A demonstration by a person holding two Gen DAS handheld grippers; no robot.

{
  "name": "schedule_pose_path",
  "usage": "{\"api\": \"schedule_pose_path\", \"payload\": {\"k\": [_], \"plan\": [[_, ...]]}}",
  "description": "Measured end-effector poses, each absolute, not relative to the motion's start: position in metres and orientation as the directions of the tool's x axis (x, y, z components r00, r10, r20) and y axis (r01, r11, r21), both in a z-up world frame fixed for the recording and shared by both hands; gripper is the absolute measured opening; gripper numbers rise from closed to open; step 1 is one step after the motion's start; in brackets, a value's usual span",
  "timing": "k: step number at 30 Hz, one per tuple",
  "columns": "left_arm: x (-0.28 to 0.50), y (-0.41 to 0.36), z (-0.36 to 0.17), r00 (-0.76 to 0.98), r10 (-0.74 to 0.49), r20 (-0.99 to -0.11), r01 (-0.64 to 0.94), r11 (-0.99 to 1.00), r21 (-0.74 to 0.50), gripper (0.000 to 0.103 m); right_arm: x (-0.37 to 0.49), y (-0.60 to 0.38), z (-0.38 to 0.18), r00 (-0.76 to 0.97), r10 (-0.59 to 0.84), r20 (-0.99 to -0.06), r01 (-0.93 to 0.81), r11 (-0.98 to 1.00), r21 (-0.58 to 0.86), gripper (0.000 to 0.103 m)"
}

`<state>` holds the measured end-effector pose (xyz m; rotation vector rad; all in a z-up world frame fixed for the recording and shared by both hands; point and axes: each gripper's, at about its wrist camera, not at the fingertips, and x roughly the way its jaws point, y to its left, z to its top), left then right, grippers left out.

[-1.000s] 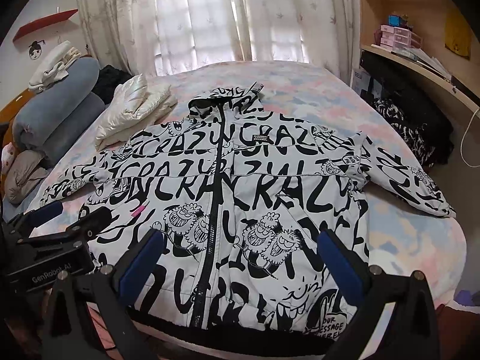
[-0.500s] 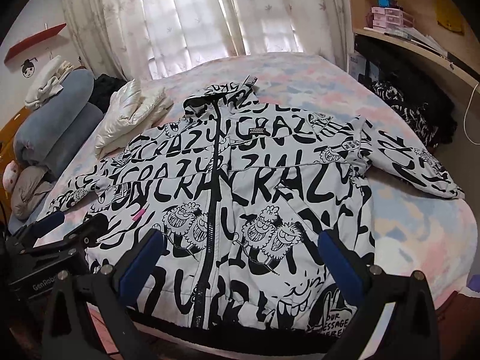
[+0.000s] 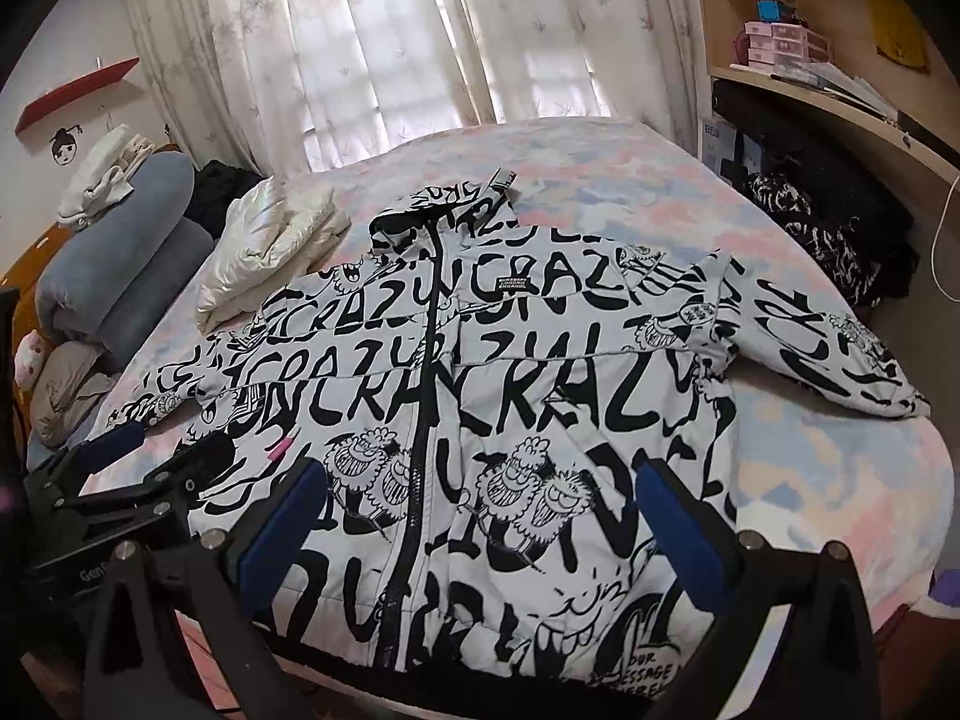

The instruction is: Fold large clothes

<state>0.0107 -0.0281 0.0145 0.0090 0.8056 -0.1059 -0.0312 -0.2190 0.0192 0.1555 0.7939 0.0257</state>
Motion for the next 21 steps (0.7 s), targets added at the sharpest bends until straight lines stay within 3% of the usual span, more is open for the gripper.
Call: {"api": "schedule_pose_path", "payload": {"k": [21], "plan": [[0.061,-0.116,0.103,0.855,-0.157,-0.494,0.186,0.982,0.01,0.102,-0.03,-0.34,0.109,0.8,-0.213,-0.562,0.264,0.964,0.012,0.103]]}}
